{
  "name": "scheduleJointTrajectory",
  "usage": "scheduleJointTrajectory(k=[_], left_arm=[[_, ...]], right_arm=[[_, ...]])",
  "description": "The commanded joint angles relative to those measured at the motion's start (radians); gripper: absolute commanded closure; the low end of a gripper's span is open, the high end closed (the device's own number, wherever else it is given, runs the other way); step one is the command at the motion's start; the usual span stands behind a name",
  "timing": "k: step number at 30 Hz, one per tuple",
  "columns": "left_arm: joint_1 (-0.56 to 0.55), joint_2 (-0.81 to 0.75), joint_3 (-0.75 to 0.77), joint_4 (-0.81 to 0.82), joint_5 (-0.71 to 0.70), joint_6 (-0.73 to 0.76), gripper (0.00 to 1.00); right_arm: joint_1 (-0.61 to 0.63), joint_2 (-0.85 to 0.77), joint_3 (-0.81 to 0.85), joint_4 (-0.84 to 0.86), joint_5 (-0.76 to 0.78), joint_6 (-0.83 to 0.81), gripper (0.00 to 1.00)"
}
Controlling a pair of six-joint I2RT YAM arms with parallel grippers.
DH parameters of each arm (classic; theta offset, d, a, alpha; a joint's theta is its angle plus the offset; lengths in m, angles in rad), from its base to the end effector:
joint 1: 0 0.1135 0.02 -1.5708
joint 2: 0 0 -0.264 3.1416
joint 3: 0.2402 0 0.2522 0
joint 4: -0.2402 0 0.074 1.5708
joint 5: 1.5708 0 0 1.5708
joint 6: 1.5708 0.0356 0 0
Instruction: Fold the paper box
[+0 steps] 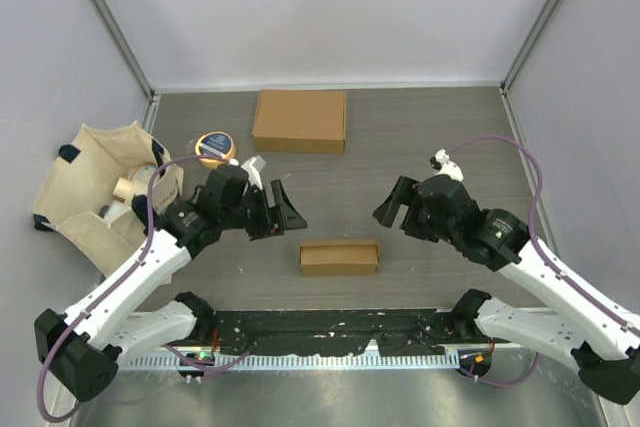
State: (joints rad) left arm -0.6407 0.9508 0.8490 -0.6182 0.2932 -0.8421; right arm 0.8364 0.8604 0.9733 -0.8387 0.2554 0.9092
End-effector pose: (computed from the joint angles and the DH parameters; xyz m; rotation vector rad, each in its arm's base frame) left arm 0.1523 -0.1264 0.2919 -0.0850 2.5080 -1.0387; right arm 0.1176 0.1169 0.3289 0.2204 2.3364 0.6136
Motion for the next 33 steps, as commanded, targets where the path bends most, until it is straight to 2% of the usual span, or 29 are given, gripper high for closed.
scheduleJointTrajectory(k=[1,2,3,5,7,14,20,23,24,28,31,33], left_arm=[[0.088,0.083,0.019,0.0,0.047,-0.184,0.32],[0.102,0.1,0.015,0.024,0.056,-0.198,0.41],[0.12,0.106,0.01,0.047,0.063,-0.196,0.46],[0.125,0.118,0.004,0.084,0.058,-0.202,0.55],[0.127,0.123,-0.027,0.113,0.081,-0.207,0.55],[0.124,0.111,-0.154,0.208,0.155,-0.216,0.5],[0.104,0.115,-0.212,0.297,0.23,-0.212,0.54],[0.079,0.1,-0.258,0.333,0.218,-0.227,0.6],[0.075,0.086,-0.29,0.34,0.199,-0.233,0.67],[0.065,0.039,-0.384,0.371,0.176,-0.258,0.76],[0.065,0.019,-0.435,0.394,0.187,-0.265,0.76],[0.065,0.006,-0.41,0.364,0.211,-0.238,0.71]], right_arm=[[-0.108,0.037,-0.067,0.115,-0.228,0.005,0.16],[-0.147,0.04,-0.083,0.145,-0.241,-0.007,0.19],[-0.164,0.04,-0.117,0.16,-0.296,-0.027,0.27],[-0.207,0.032,-0.148,0.203,-0.326,-0.041,0.34],[-0.224,0.032,-0.192,0.24,-0.41,-0.049,0.36],[-0.227,0.031,-0.261,0.268,-0.484,-0.055,0.41],[-0.227,0.0,-0.358,0.285,-0.521,-0.03,0.53],[-0.227,-0.03,-0.404,0.294,-0.513,-0.01,0.6],[-0.227,-0.046,-0.421,0.299,-0.509,-0.004,0.63],[-0.227,-0.084,-0.557,0.4,-0.516,0.039,0.73],[-0.227,-0.06,-0.553,0.374,-0.484,0.002,0.73],[-0.227,-0.043,-0.486,0.327,-0.473,-0.056,0.68]])
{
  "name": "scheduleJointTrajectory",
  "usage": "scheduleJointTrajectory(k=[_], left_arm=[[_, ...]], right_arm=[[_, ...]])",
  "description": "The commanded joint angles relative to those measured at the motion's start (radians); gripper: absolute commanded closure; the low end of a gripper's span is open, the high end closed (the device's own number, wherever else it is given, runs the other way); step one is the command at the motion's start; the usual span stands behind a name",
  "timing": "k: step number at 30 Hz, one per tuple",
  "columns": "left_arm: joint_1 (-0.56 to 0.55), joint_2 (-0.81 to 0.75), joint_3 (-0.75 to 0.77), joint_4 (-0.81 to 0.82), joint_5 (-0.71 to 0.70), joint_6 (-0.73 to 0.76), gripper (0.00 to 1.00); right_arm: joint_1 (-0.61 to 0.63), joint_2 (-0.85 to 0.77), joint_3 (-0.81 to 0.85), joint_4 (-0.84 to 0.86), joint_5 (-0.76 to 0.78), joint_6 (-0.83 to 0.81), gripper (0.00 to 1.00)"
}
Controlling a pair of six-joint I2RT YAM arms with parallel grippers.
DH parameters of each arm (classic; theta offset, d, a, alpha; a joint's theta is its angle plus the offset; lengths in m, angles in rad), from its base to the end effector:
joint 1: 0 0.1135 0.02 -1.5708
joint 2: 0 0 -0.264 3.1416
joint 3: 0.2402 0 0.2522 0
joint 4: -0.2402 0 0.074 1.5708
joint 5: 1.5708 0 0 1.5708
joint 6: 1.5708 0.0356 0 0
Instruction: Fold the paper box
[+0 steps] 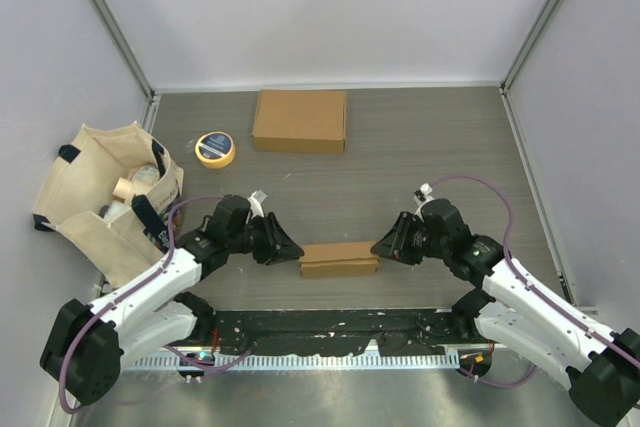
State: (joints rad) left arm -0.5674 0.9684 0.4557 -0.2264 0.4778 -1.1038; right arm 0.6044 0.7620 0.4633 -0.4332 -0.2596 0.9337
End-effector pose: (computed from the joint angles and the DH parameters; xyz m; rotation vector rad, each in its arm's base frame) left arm 0.1526 -0.1167 0.1920 -0.4231 2.6042 -1.2877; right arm 0.1276 0.0992 0.2086 0.2685 2.5107 1.0182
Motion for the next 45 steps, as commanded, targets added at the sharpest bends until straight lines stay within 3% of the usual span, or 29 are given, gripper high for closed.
scheduleJointTrajectory(k=[1,4,7,12,13,15,19,22,25,26,28,33,35,38,40,43,45], left_arm=[[-0.008,-0.022,0.006,-0.06,0.021,0.042,0.57],[-0.008,-0.083,0.08,-0.137,-0.027,0.084,0.34],[-0.006,-0.094,0.094,-0.107,-0.01,0.068,0.32],[-0.006,-0.054,0.014,-0.003,0.054,0.039,0.45],[-0.008,-0.056,-0.011,0.022,0.062,0.01,0.54],[-0.011,-0.062,-0.081,0.062,0.071,-0.014,0.63],[-0.011,-0.103,-0.13,-0.014,0.026,-0.007,0.69],[-0.009,-0.103,-0.066,-0.14,-0.019,0.06,0.73],[-0.009,-0.094,0.063,-0.234,-0.028,0.131,0.51],[-0.011,-0.096,0.104,-0.237,-0.027,0.136,0.36],[-0.009,-0.102,0.112,-0.209,-0.024,0.118,0.29],[-0.009,-0.062,0.002,-0.03,0.044,0.041,0.32],[-0.012,-0.034,-0.057,0.061,0.077,0.013,0.43],[-0.011,-0.025,-0.058,0.052,0.084,0.028,0.53],[-0.011,-0.03,-0.011,-0.009,0.07,0.071,0.49],[-0.008,-0.028,0.049,-0.039,0.056,0.101,0.26],[-0.008,-0.002,0.064,-0.024,0.056,0.096,0.24]], right_arm=[[0.005,0.059,0.055,-0.131,0.048,-0.105,0.64],[0.005,0.056,0.155,-0.191,0.066,-0.17,0.53],[0.003,0.049,0.182,-0.173,0.048,-0.168,0.55],[0.001,0.054,0.101,-0.144,0.019,-0.145,0.66],[0.001,0.045,0.059,-0.135,0.02,-0.133,0.69],[0.003,0.008,0.011,-0.116,0.019,-0.092,0.72],[0.001,-0.006,-0.086,-0.07,0.011,-0.045,0.85],[0.001,0.029,0.005,-0.126,0.037,-0.107,0.86],[0.001,0.049,0.124,-0.183,0.065,-0.165,0.8],[0.001,0.049,0.142,-0.183,0.053,-0.171,0.76],[0.001,0.056,0.162,-0.173,0.042,-0.174,0.66],[0.001,0.071,0.045,-0.054,-0.021,-0.148,0.64],[0.001,0.076,0.014,-0.027,-0.026,-0.144,0.64],[0.001,0.08,0.026,-0.047,-0.021,-0.159,0.64],[0.001,0.079,0.073,-0.068,-0.004,-0.191,0.62],[-0.006,0.085,0.123,-0.09,-0.004,-0.232,0.54],[-0.017,0.112,0.127,-0.079,-0.021,-0.246,0.48]])
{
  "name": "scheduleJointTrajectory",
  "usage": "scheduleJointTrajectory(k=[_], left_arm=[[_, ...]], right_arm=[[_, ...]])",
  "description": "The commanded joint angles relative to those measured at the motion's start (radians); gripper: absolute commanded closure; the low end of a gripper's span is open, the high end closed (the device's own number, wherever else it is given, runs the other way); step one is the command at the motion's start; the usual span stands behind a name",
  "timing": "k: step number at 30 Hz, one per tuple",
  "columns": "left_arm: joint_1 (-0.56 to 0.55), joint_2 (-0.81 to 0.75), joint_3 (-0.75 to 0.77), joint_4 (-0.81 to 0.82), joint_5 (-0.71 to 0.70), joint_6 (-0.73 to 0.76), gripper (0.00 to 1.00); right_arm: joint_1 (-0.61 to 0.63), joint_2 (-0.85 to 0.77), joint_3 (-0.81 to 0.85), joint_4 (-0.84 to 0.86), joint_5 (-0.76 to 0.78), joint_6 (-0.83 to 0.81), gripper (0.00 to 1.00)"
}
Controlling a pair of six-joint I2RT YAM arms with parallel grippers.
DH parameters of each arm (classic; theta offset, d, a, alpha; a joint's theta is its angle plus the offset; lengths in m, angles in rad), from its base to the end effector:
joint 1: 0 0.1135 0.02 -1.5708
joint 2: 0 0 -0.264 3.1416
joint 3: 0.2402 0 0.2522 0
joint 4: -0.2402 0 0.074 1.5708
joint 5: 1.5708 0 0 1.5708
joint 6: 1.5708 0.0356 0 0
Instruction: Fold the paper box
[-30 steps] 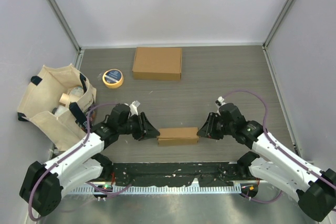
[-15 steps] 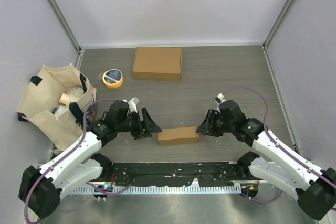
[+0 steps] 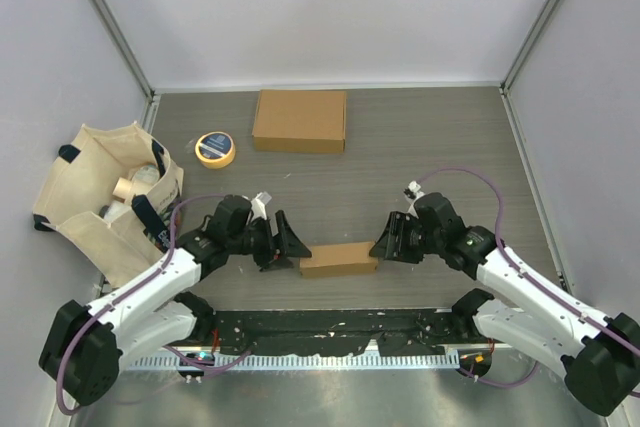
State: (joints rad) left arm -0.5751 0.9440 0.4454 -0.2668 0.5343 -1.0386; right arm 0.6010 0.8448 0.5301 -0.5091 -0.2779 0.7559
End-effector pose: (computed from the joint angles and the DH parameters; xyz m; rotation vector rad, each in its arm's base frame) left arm 0.1449 -0.1155 0.1904 -0.3073 2.6447 -1.3142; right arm 0.1345 0.1041 0.2127 0.0586 2.5802 0.9144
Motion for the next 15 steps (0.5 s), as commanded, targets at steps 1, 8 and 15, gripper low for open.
scheduleJointTrajectory(k=[1,8,15], left_arm=[[0.0,0.038,0.072,0.047,0.004,0.026,0.23],[-0.032,0.193,0.101,0.179,0.107,0.008,0.38],[-0.032,0.327,0.452,0.019,-0.029,0.227,0.58]], right_arm=[[-0.017,0.046,0.059,0.003,-0.026,-0.075,0.48],[-0.018,0.155,0.048,0.159,-0.182,-0.059,0.56],[-0.018,0.304,0.315,0.208,-0.04,-0.225,0.62]])
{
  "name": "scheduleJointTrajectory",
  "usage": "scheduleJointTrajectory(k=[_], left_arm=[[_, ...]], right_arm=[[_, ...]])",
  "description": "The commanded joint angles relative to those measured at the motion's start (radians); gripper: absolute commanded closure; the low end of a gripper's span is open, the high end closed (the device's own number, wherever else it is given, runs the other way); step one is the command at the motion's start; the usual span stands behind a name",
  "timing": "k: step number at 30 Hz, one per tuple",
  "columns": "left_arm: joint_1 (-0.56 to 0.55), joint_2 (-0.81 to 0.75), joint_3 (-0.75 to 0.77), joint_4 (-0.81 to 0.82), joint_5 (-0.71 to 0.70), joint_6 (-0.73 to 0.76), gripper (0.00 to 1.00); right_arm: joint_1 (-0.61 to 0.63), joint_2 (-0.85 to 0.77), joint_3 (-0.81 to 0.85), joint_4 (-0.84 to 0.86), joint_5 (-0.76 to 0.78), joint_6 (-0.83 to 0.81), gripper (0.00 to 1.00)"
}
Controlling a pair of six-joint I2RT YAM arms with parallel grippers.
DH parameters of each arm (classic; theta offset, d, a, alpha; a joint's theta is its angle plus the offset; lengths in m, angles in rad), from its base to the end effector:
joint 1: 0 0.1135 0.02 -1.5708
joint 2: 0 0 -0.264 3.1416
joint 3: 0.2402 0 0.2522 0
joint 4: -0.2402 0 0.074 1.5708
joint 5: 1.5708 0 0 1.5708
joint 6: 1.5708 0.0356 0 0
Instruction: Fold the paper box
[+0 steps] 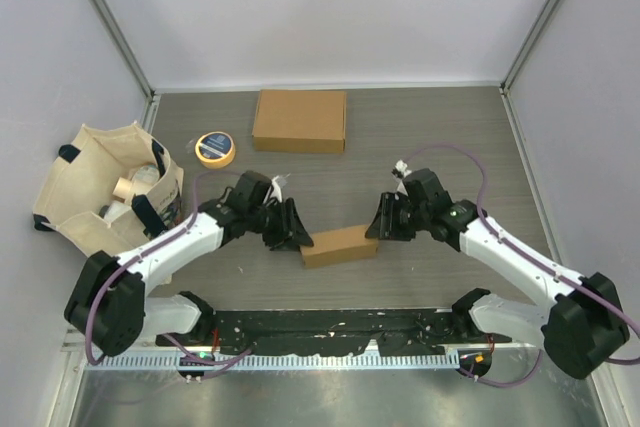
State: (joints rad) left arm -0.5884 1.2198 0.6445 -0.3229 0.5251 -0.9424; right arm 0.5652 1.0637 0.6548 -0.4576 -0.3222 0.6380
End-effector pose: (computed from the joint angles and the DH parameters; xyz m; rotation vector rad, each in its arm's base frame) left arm 0.1837 -0.1440 0.1965 -0.2307 2.7619 -1.2031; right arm 0.1715 0.1221 0.2198 -0.0604 2.6001 0.8878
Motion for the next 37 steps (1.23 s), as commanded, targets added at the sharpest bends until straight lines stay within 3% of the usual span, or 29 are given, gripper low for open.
scheduleJointTrajectory(k=[1,7,12,14,16,18,21,22,23,25,28,33,37], left_arm=[[-0.019,0.097,0.297,0.058,-0.075,0.155,0.58],[-0.019,0.256,0.563,0.044,-0.295,0.333,0.6],[-0.019,0.386,0.525,0.156,-0.479,0.415,0.59],[-0.019,0.402,0.442,0.226,-0.488,0.396,0.59],[-0.022,0.379,0.385,0.231,-0.517,0.373,0.5],[-0.025,0.272,0.296,0.197,-0.588,0.367,0.33],[-0.021,0.086,0.222,0.046,-0.7,0.367,0.16],[-0.019,-0.033,0.23,-0.019,-0.708,0.372,0.15],[-0.018,-0.099,0.271,-0.139,-0.699,0.382,0.14],[-0.014,-0.245,0.361,-0.227,-0.633,0.405,0.13],[-0.014,-0.336,0.53,-0.352,-0.497,0.445,0.12],[-0.014,-0.382,0.78,-0.421,-0.465,0.547,0.1],[-0.014,-0.37,1.056,-0.39,-0.504,0.638,0.07]], right_arm=[[0.016,0.141,0.222,0.187,0.024,-0.132,0.62],[0.015,0.329,0.379,0.4,0.156,-0.277,0.61],[0.024,0.448,0.243,0.673,0.235,-0.337,0.55],[0.041,0.455,0.172,0.732,0.287,-0.346,0.54],[0.105,0.394,0.112,0.738,0.416,-0.366,0.48],[0.145,0.328,0.063,0.668,0.489,-0.348,0.44],[0.156,0.161,0.092,0.357,0.619,-0.275,0.34],[0.151,0.077,0.109,0.189,0.643,-0.262,0.31],[0.15,0.027,0.155,0.106,0.687,-0.256,0.31],[0.137,-0.092,0.231,-0.087,0.712,-0.23,0.26],[0.119,-0.181,0.386,-0.266,0.759,-0.216,0.25],[0.121,-0.291,0.659,-0.309,0.805,-0.27,0.26],[0.119,-0.352,0.885,-0.215,0.784,-0.444,0.23]])
